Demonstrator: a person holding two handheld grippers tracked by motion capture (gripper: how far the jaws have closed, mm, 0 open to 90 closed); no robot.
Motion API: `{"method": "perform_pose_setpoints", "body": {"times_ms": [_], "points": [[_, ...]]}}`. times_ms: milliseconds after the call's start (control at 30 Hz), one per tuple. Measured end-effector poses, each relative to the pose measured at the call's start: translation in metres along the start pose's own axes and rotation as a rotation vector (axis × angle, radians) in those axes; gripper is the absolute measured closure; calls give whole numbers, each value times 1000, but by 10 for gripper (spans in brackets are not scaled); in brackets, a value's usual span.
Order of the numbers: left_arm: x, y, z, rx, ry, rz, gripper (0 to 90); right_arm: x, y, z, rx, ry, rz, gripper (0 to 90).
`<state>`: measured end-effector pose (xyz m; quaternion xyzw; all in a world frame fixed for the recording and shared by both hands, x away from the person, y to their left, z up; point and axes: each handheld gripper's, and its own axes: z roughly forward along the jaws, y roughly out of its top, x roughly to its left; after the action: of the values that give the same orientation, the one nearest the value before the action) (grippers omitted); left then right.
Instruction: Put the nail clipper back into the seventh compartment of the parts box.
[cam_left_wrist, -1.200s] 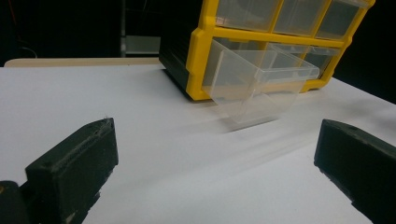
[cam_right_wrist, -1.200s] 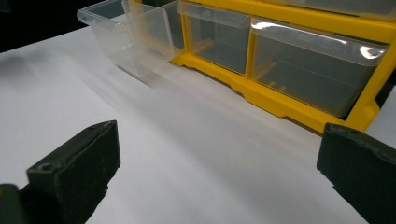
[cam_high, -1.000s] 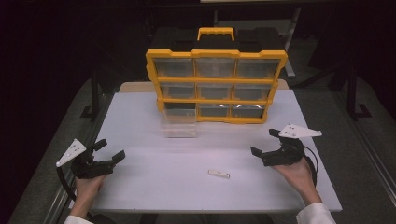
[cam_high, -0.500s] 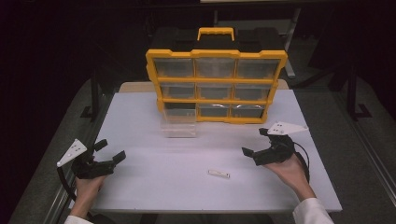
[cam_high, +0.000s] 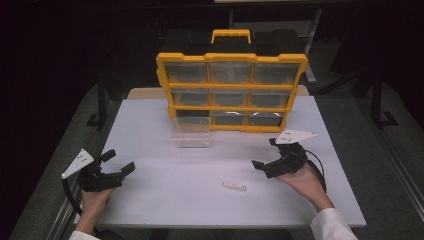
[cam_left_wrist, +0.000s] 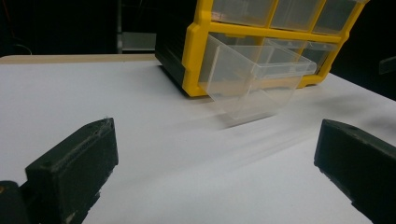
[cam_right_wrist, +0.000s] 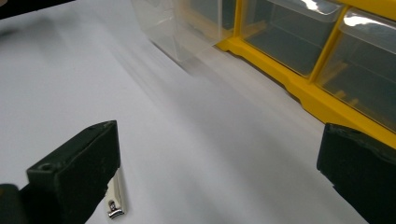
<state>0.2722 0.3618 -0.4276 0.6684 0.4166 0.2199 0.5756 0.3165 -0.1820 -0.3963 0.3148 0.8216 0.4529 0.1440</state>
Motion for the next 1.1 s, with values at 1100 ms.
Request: {"method": "perform_pose_setpoints", "body": {"times_ms": [1100], "points": [[-2,0,0,-6,-15,9,0,22,14,35,154,89,-90,0]]}}
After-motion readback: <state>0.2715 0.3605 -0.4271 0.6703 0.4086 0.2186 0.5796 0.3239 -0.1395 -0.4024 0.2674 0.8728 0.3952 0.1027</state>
